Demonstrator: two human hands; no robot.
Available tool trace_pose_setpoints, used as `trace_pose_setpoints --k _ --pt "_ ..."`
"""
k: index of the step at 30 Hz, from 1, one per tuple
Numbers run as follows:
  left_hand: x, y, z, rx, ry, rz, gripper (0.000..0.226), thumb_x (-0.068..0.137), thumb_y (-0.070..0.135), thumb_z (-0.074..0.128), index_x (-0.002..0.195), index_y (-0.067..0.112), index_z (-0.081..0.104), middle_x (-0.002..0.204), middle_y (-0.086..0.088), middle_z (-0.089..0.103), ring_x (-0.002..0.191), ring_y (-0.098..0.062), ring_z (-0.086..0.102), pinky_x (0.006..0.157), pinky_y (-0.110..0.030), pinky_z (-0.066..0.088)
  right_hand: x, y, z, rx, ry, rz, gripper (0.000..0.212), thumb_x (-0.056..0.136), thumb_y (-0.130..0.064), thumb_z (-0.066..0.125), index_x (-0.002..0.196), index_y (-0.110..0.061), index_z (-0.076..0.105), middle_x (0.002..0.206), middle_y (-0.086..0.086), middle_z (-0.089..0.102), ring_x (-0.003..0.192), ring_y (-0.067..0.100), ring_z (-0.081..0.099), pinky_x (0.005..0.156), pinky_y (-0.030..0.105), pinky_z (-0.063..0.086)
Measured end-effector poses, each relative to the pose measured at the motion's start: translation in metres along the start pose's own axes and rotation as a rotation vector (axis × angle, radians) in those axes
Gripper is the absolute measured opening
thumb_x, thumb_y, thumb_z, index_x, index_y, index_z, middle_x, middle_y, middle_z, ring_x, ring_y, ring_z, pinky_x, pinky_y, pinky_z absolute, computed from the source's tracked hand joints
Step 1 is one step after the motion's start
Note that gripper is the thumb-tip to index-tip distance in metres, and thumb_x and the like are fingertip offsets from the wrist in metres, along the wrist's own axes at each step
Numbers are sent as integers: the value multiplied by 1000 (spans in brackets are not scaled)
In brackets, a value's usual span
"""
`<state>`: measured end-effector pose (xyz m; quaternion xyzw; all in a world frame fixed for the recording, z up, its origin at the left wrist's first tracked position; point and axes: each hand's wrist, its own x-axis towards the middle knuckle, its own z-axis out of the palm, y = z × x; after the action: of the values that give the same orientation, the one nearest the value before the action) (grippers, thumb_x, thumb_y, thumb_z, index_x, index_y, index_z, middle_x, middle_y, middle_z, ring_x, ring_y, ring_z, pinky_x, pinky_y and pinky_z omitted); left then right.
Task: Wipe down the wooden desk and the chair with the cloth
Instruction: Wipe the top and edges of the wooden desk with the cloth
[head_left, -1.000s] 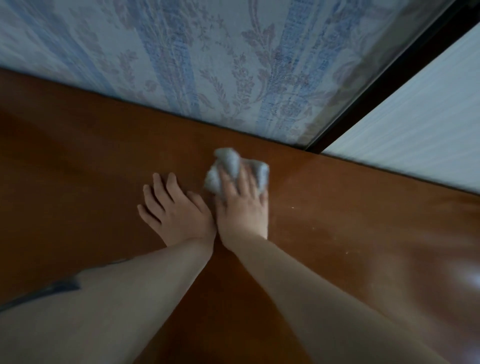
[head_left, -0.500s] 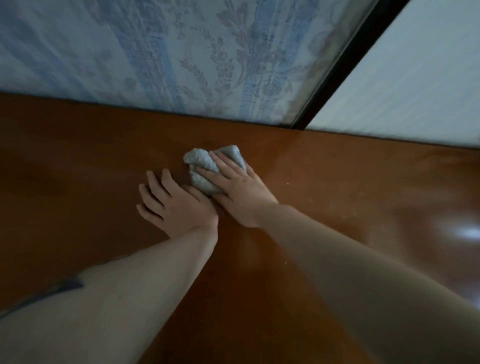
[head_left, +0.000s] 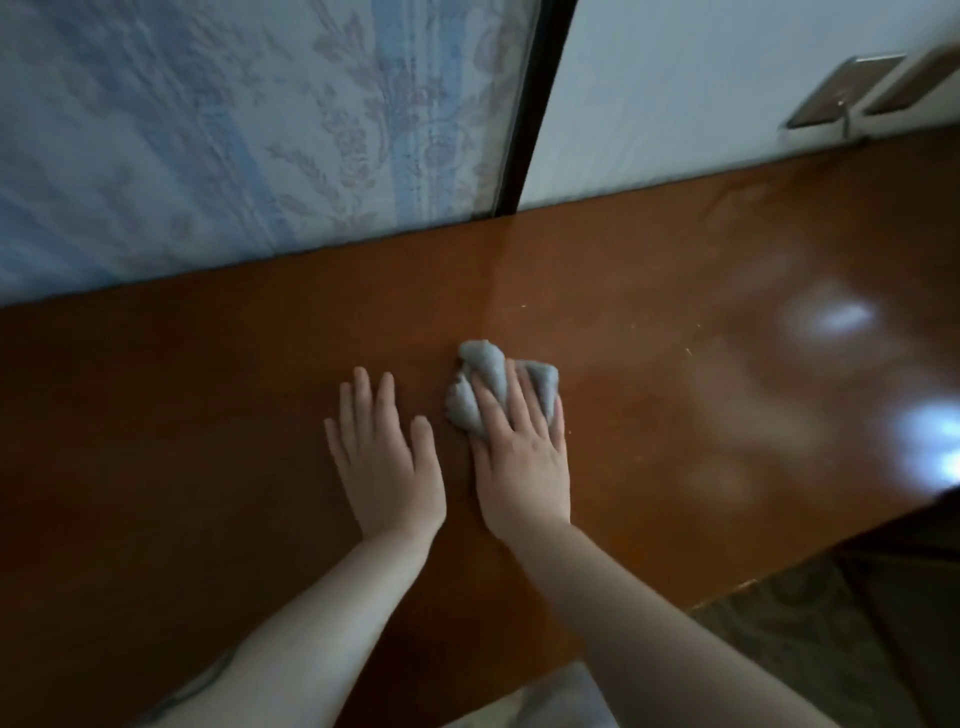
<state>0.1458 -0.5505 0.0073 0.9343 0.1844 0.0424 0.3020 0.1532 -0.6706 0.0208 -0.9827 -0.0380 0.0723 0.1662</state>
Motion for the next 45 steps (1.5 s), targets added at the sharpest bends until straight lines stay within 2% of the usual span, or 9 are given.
trace_pose_setpoints --k 3,7,13,18,24,30,35,42,45 --pt "-14 2 4 91 -35 77 54 95 33 26 144 18 44 156 -1 32 147 -17 17 120 -44 6 -61 -8 11 -37 -59 -53 56 97 -35 30 152 -30 27 161 0 17 150 13 1 122 45 10" --pt "-10 5 5 129 -31 48 45 97 26 33 140 19 47 154 -2 36 146 -20 21 118 -49 7 -32 25 -14 -100 -230 -345 51 103 -41 26 153 -33 19 162 -6 -3 146 7 -18 118 38 -17" --pt "-13 8 5 212 -63 40 45 96 26 47 140 17 44 154 -6 34 146 -24 19 118 -53 9 -71 32 6 -47 152 466 53 100 -46 21 152 -34 23 163 -3 6 149 12 -12 119 39 -10" --pt "-14 9 3 179 -66 41 44 96 21 48 139 16 47 154 -6 35 146 -24 20 118 -53 6 -61 15 -1 -49 -110 -142 53 103 -47 24 154 -34 16 163 -4 -2 147 9 -17 119 41 -13" --pt "-55 34 17 17 -130 213 43 95 24 44 136 18 51 152 -2 38 145 -20 23 119 -42 2 -85 72 -1 -55 221 624 55 101 -49 23 152 -31 27 163 -1 8 149 11 -8 119 37 -12" --pt "-89 62 44 12 -219 306 55 93 37 26 138 17 50 152 -3 38 145 -20 24 119 -45 5 -100 76 -6 -144 -5 97 53 99 -46 28 150 -30 30 161 1 18 149 14 0 120 43 -2" --pt "-90 63 49 127 -222 323 51 95 38 32 140 22 46 154 0 36 146 -18 21 119 -44 5 -120 103 -6 7 317 792 56 99 -48 21 150 -28 34 162 -1 15 149 11 -2 122 44 6" --pt "-90 66 51 162 -196 312 51 93 32 28 137 17 50 151 -3 41 143 -21 27 118 -49 12 -101 98 -24 -74 -71 114 52 102 -45 28 153 -37 18 162 -5 8 147 12 -9 122 44 0" --pt "-91 65 51 193 -204 315 50 94 36 31 138 20 48 152 -2 39 144 -21 25 118 -48 10 -110 143 -38 55 98 520 50 104 -43 31 152 -37 23 163 -6 10 147 8 -8 122 41 1"
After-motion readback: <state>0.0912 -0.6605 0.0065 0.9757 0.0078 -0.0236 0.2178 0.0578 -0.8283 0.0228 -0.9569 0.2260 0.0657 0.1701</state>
